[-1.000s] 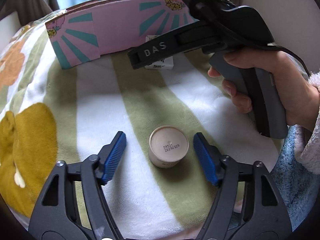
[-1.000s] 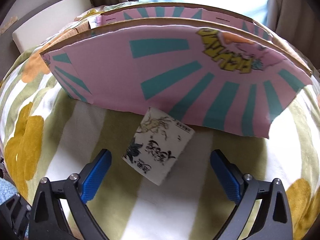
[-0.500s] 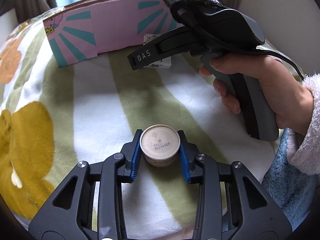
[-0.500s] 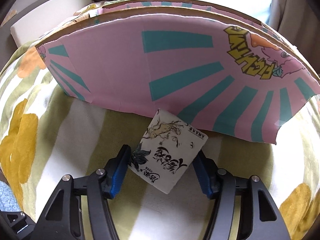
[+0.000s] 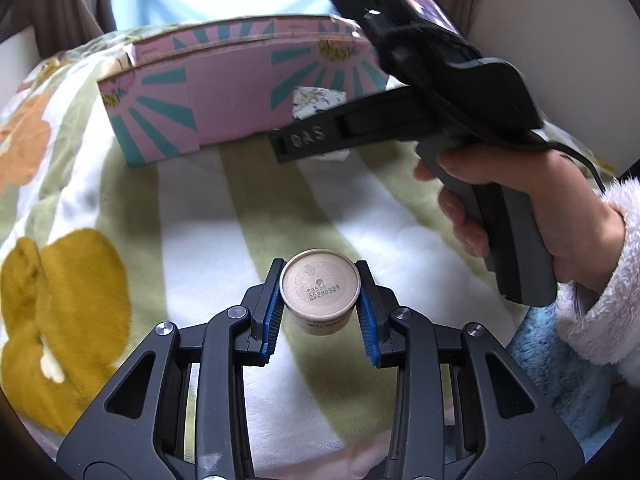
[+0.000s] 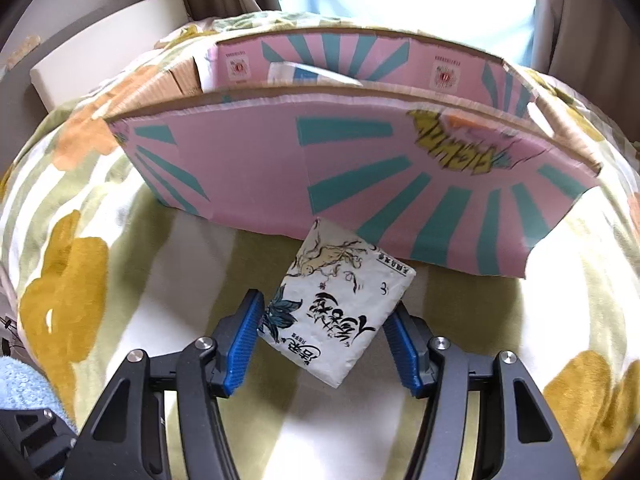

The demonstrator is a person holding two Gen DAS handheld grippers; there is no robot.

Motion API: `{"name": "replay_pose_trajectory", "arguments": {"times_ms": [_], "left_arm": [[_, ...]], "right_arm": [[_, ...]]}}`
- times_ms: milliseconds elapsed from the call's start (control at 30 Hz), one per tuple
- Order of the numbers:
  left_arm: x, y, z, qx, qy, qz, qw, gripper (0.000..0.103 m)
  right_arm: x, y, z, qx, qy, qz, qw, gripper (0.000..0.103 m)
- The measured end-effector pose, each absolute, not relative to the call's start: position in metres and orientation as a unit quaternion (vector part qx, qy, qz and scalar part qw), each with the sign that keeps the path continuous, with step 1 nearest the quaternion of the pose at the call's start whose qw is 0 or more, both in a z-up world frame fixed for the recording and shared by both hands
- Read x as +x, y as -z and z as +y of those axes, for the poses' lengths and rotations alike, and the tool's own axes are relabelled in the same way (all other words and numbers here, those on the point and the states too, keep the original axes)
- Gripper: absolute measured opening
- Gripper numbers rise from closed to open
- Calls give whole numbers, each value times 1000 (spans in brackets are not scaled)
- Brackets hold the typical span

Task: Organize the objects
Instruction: 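Carry the jar with left tool over the box while right tool carries the tissue pack there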

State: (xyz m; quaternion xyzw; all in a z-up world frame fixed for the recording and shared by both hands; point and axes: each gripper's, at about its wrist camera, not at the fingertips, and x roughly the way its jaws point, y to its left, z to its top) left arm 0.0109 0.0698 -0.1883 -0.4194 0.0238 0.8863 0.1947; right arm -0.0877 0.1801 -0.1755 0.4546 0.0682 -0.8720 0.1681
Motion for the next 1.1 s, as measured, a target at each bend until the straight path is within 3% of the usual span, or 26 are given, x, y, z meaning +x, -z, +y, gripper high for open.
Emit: {"name": "replay_pose_trajectory", "arguments": {"times_ms": [500,867,1100], "left_arm": [[11,102,37,-354,-919,-4,175,30],[-69,28,16,-318,-932,-2,172,30],[-142,9,26,-333,-926,9,180,30]], "right_arm": [[-75,94,176,410,891,68,184,55],[-100,26,182,392,898,58,191,55],[-149,6,185,408,892,51,188,55]]}}
